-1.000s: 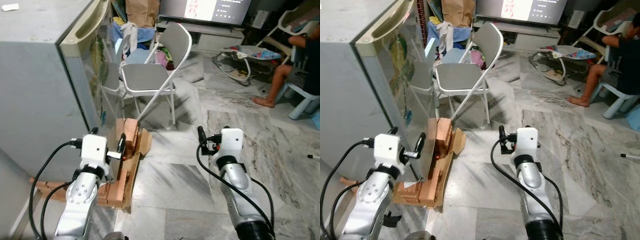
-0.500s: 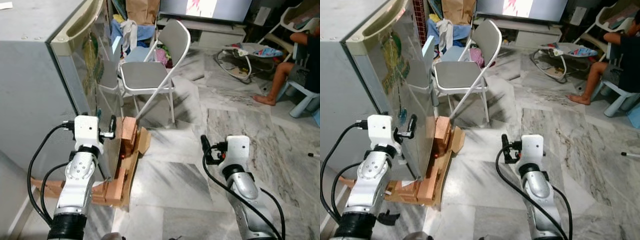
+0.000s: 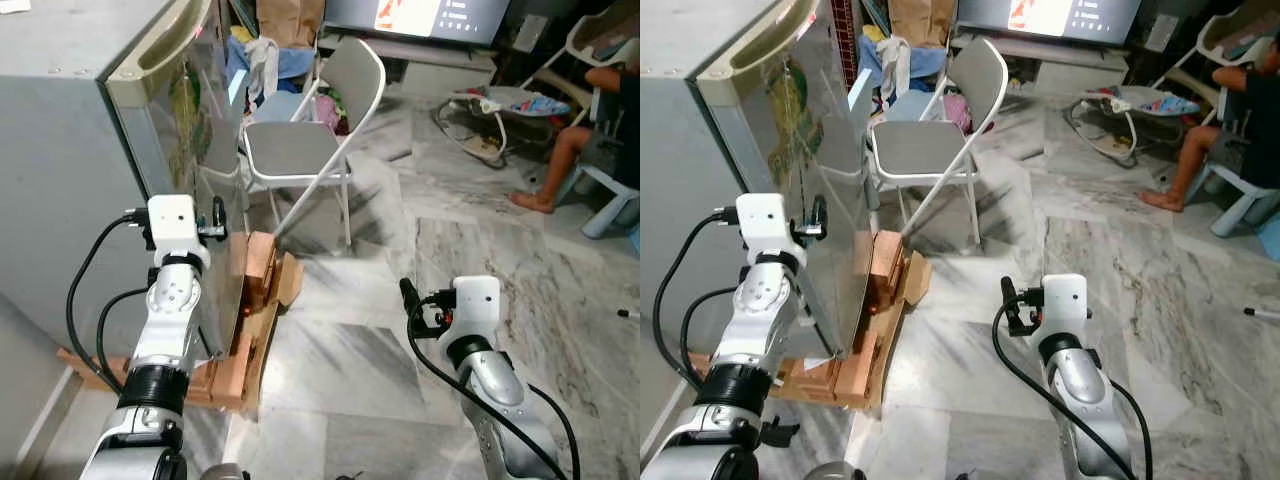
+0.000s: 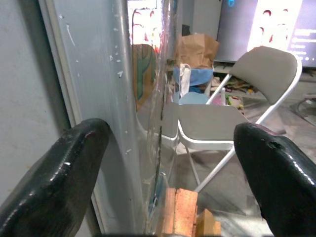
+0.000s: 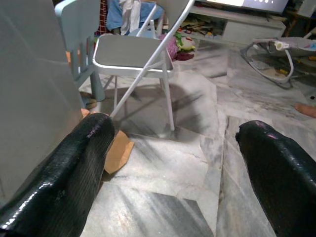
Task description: Restocking fridge
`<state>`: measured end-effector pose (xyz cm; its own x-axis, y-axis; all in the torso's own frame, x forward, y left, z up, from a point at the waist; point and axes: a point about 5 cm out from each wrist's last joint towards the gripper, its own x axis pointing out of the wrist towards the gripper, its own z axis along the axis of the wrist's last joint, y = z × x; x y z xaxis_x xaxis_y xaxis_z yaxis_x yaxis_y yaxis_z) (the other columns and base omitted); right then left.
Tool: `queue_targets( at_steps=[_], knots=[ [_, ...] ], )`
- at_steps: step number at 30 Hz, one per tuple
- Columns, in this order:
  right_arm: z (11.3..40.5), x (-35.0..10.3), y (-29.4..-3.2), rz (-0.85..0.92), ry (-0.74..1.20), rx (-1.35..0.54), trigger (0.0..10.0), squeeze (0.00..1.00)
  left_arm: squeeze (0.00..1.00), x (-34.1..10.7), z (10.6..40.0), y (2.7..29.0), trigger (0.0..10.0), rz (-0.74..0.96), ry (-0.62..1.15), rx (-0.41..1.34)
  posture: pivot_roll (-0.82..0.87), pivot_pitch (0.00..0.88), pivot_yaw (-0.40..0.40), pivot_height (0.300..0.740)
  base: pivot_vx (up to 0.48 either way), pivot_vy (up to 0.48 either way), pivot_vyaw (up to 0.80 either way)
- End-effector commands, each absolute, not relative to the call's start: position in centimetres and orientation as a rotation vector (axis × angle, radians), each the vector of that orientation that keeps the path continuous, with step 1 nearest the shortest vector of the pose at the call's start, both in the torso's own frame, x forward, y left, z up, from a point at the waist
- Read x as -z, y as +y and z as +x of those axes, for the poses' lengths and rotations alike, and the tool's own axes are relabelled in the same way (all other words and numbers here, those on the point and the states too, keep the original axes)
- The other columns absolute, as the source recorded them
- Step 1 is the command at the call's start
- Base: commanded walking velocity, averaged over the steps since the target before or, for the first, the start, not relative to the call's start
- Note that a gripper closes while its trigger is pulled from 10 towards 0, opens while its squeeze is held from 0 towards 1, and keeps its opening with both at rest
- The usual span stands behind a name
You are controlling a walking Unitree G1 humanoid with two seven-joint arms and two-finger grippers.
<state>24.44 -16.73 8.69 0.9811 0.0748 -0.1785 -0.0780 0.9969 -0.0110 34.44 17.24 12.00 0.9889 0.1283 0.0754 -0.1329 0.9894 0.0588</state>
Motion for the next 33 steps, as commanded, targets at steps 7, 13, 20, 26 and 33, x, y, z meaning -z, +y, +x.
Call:
queue_targets(
  at_steps=[7, 13, 20, 26, 33],
  knots=[
    [23.4, -9.2, -17.5, -0.03, 0.188, -0.071, 10.0, 0.0, 0.0, -12.8, 35.7, 18.6, 10.0, 0.066, -0.07, -0.256, -0.02, 0.042, -0.073, 0.74, 0.0, 0.0, 0.0],
    [22.2, -8.7, -17.7, -0.032, 0.227, -0.09, 10.0, 0.0, 0.0, -12.7, 35.5, 18.8, 10.0, 0.069, -0.09, -0.261, -0.02, 0.046, -0.073, 0.74, 0.0, 0.0, 0.0],
    [22.0, -8.5, -17.8, -0.029, 0.24, -0.088, 10.0, 0.0, 0.0, -12.3, 36.1, 17.6, 10.0, 0.054, -0.061, -0.115, -0.02, 0.054, -0.068, 0.74, 0.0, 0.0, 0.0],
    [22.1, -8.6, -17.8, -0.027, 0.241, -0.084, 10.0, 0.0, 0.0, -14.0, 37.8, 15.1, 10.0, 0.071, -0.068, 0.034, -0.03, 0.051, -0.065, 0.74, 0.0, 0.0, 0.0],
    [21.6, -7.4, -17.6, -0.052, 0.316, -0.079, 10.0, 0.0, 0.0, -18.7, 38.6, 6.2, 10.0, 0.019, -0.179, 0.405, -0.01, 0.043, -0.066, 0.74, 0.0, 0.0, 0.0]
  ],
)
